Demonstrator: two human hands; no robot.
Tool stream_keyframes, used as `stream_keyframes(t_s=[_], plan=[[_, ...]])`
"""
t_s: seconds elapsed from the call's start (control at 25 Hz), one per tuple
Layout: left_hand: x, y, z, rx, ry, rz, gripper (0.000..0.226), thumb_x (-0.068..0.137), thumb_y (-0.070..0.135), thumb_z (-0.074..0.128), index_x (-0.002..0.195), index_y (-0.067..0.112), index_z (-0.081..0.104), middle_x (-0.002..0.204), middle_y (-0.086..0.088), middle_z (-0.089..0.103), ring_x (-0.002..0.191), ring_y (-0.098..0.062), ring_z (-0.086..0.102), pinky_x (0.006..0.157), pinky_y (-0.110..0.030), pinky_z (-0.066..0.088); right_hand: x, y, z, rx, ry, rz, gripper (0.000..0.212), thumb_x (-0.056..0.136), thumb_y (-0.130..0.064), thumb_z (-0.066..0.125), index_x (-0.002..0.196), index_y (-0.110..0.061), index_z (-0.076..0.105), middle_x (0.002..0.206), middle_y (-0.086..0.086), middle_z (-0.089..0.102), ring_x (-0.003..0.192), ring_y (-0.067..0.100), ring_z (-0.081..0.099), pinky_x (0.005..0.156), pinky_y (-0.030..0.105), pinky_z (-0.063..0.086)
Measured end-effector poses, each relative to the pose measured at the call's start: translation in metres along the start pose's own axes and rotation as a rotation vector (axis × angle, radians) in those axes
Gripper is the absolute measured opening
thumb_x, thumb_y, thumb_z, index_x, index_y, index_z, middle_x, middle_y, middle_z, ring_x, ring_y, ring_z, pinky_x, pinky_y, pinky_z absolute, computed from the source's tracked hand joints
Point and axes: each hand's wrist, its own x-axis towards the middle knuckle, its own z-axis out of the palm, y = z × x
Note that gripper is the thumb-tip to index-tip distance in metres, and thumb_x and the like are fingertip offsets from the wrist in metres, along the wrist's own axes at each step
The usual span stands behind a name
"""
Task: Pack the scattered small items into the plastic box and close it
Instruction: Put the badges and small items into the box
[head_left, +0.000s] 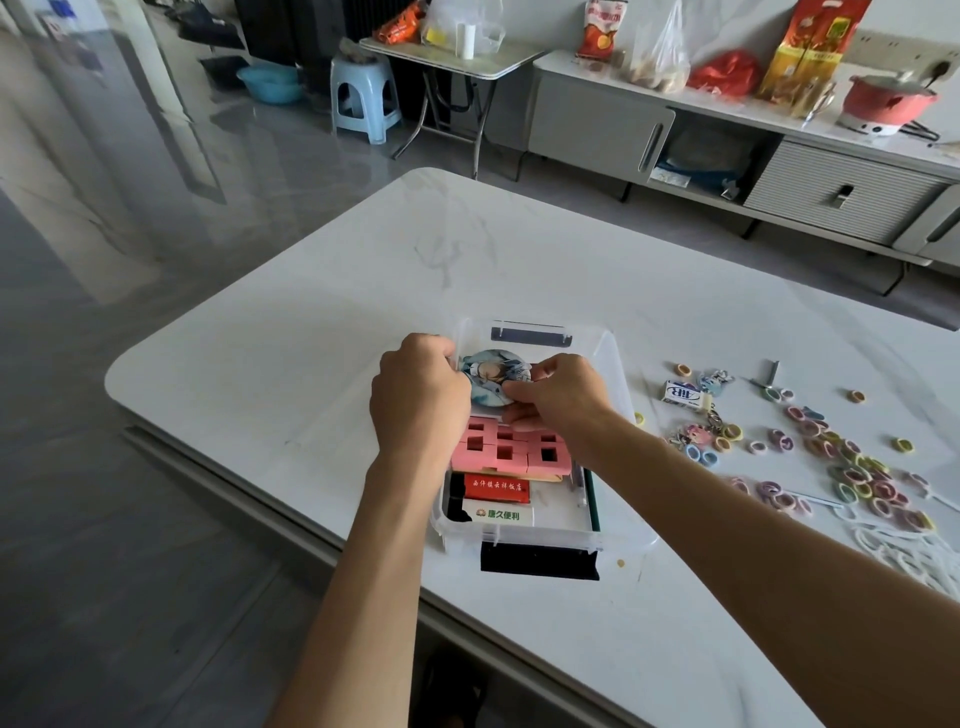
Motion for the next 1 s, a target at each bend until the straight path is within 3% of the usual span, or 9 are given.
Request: stream_keyframes(t_s=[0.2,0.32,0.4,0.56,0.64,0.76,0.88,1.0], plan=[[0.001,0.0,0.0,-0.022,0.01,-0.019,0.016,0.079,-0.005,0.05,0.079,0.004,0.063,0.089,-0.013,0.07,0.087,-0.035,0.064,0.076,-0.039,0.056,0.001,0.003,0.002,-0.016,0.019,0.0,0.02,0.082,-0.007,0.074,0.09,-0.007,0.055,0.067,0.018,0.071,0.058,0.027,0.072,0.064,0.044,0.061],[0.001,0.0,0.0,-0.024,0.007,-0.023,0.025,0.079,-0.005,0.053,0.077,0.02,0.053,0.084,-0.007,0.062,0.08,-0.029,0.058,0.072,-0.031,0.045,0.001,0.003,0.002,0.019,0.018,-0.006,0.034,0.083,-0.006,0.073,0.112,-0.007,0.055,0.067,0.016,0.07,0.054,0.024,0.071,0.06,0.04,0.061],[0.0,0.001,0.0,-0.025,0.003,-0.018,0.028,0.08,-0.005,0.053,0.08,0.023,0.05,0.083,-0.004,0.058,0.079,-0.027,0.055,0.072,-0.033,0.048,0.002,0.004,0.002,0.018,0.017,-0.008,0.038,0.083,-0.006,0.072,0.118,-0.007,0.055,0.066,0.015,0.07,0.053,0.023,0.071,0.059,0.038,0.061],[-0.001,0.002,-0.002,-0.028,0.003,-0.037,0.028,0.079,-0.004,0.054,0.08,0.023,0.048,0.081,-0.003,0.054,0.076,-0.025,0.048,0.07,-0.031,0.041,0.003,0.006,0.004,-0.034,0.03,-0.022,0.04,0.085,-0.006,0.071,0.121,-0.01,0.054,0.055,0.01,0.069,0.053,0.025,0.071,0.057,0.039,0.061],[-0.001,0.003,-0.003,-0.029,-0.006,-0.044,0.027,0.08,-0.004,0.054,0.08,0.023,0.048,0.081,-0.006,0.057,0.078,-0.028,0.054,0.071,-0.032,0.044,0.004,0.006,0.004,-0.049,0.035,-0.029,0.04,0.085,-0.008,0.071,0.121,-0.01,0.055,0.052,0.007,0.068,0.052,0.024,0.071,0.053,0.037,0.06],[-0.002,0.004,-0.004,-0.029,-0.015,-0.05,0.014,0.08,0.0,0.056,0.075,0.012,0.054,0.085,-0.011,0.069,0.088,-0.035,0.065,0.072,-0.037,0.052,0.003,0.006,0.004,-0.041,0.031,-0.028,0.04,0.085,-0.011,0.071,0.122,-0.01,0.055,0.059,0.011,0.07,0.052,0.024,0.071,0.053,0.037,0.06],[-0.002,0.005,-0.002,-0.03,-0.014,-0.07,0.009,0.08,0.007,0.055,0.072,0.003,0.054,0.074,-0.014,0.063,0.074,-0.038,0.057,0.058,-0.034,0.042,-0.001,0.004,0.002,-0.053,0.032,-0.032,0.04,0.086,-0.012,0.07,0.123,-0.012,0.054,0.064,0.012,0.071,0.054,0.025,0.071,0.058,0.042,0.061],[-0.004,0.012,-0.001,-0.02,-0.026,-0.091,0.007,0.085,0.014,0.057,0.083,0.008,0.06,0.087,-0.01,0.065,0.081,-0.035,0.056,0.067,-0.033,0.044,-0.009,0.0,-0.003,-0.066,0.02,-0.041,0.04,0.087,-0.012,0.069,0.124,-0.013,0.053,0.068,0.012,0.071,0.054,0.025,0.071,0.06,0.043,0.061]])
